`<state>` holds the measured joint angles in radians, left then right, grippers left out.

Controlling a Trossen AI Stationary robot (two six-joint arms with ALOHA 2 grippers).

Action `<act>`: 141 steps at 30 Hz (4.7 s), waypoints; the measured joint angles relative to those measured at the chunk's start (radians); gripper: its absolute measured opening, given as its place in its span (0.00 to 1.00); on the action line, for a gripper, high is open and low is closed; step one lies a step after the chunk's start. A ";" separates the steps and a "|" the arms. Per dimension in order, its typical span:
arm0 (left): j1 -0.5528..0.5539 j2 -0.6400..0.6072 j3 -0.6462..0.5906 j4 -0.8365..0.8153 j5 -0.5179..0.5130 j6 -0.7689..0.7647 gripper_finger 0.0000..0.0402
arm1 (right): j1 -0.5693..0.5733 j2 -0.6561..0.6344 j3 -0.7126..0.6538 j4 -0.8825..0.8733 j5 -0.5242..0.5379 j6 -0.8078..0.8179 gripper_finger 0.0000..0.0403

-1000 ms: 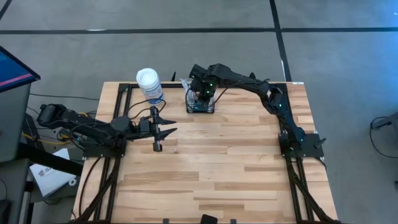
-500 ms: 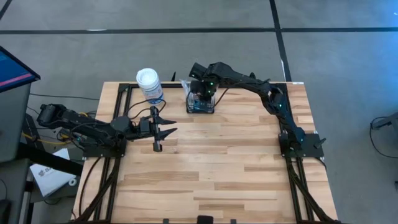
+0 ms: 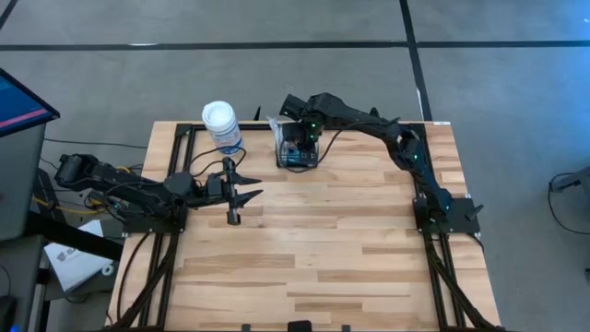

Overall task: Pick & Place toothbrushing station
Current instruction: Put the blue mouthwash into the black wire organizer, then return to Home Position

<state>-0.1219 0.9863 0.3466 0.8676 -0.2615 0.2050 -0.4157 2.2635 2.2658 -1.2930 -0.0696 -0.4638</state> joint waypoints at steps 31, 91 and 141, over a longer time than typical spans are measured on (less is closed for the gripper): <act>0.039 0.000 0.000 -0.022 0.000 0.000 0.28 | 0.014 0.037 0.004 0.063 0.003 -0.118 0.20; 0.039 0.000 0.000 -0.023 0.000 0.000 0.28 | 0.016 0.080 -0.002 0.066 -0.006 -0.086 0.38; 0.034 0.000 0.000 -0.023 -0.005 -0.010 0.28 | 0.048 -0.413 0.017 -0.278 -0.050 0.340 0.37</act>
<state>-0.0879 0.9863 0.3462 0.8442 -0.2668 0.1954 -0.3673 1.8500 2.2826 -1.5708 -0.1192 -0.1238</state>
